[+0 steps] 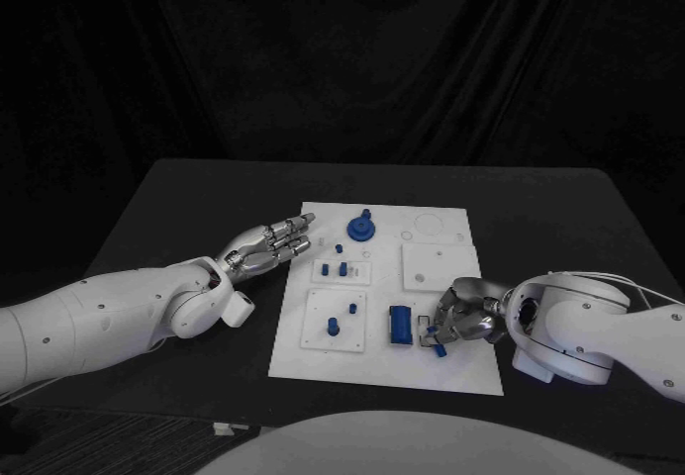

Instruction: Assemble the parts on the task board

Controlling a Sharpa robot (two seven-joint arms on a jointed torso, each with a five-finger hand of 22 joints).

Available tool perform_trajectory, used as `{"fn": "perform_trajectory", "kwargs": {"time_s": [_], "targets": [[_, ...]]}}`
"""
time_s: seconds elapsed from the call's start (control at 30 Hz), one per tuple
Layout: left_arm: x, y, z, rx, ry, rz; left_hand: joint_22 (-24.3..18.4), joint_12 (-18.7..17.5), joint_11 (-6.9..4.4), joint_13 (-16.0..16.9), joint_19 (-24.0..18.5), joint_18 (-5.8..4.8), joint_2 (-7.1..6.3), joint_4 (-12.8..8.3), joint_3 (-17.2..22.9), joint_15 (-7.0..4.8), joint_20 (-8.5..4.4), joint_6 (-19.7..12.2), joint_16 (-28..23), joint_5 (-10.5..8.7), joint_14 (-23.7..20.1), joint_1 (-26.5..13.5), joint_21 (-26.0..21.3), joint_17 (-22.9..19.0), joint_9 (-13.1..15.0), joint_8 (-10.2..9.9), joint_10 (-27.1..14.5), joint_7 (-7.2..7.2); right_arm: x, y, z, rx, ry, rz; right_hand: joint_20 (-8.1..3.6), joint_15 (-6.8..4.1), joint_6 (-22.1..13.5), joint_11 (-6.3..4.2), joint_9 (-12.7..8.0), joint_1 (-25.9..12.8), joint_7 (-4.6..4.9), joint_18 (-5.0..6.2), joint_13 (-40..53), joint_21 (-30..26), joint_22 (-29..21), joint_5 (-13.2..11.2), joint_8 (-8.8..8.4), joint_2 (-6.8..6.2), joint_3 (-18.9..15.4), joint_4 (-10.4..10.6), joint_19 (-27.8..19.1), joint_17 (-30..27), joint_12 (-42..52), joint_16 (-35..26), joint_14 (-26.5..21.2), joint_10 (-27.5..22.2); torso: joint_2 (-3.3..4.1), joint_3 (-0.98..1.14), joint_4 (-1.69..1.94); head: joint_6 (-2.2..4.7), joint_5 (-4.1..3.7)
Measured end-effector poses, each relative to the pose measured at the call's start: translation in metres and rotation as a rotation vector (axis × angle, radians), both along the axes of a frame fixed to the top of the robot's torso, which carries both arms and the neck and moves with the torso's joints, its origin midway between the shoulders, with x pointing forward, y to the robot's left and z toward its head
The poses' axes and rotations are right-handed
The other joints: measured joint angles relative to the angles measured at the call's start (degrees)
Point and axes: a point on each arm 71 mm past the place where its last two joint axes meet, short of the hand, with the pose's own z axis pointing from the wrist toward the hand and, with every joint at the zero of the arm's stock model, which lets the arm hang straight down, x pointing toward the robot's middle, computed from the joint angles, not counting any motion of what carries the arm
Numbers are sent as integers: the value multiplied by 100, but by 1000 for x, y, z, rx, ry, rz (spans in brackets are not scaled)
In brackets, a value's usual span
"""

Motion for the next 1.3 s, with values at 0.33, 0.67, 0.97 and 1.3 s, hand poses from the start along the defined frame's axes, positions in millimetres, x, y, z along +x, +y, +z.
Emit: {"fn": "perform_trajectory", "kwargs": {"time_s": [0.33,0.67,0.97,1.3], "targets": [[0,0,0,0,2,0,1,0,0,0,0,0,0,-15,15,7,-1,0,0,0,8,0,0,1,-1,0,0,0,0,-1,0,20,-9,-11,-20,-1,161,-20,-145,-20,103,0,0,11,0,941,-187,-34,542,32,-20,28,0,0,2,-21,0,1,0,0,16],[0,0,-1,1,3,0,3,0,0,0,-17,0,0,-39,40,7,15,-20,0,0,7,0,0,-3,-1,0,0,24,-2,-6,2,65,4,-73,-20,-1,181,-20,-187,-168,124,0,4,26,-1,1128,-327,-68,766,84,-20,31,0,0,1,-21,-1,1,1,0,30],[0,0,-1,2,4,0,4,23,0,2,-16,0,0,-47,79,7,13,-9,0,0,7,0,0,-3,-1,0,0,132,-1,-8,4,106,87,-149,-20,-1,211,-20,-221,-311,154,0,4,26,0,1037,-383,-31,924,178,-20,31,0,0,1,-21,-1,1,-1,0,12],[0,0,-1,2,6,0,4,22,0,6,-14,0,0,-47,79,7,12,42,0,0,7,0,0,-2,4,23,0,184,1,-5,0,105,171,-199,-20,-1,233,-20,-185,-528,175,0,3,26,3,676,-415,-10,1019,273,-21,3,0,0,1,-21,-4,1,-1,0,16]]}}
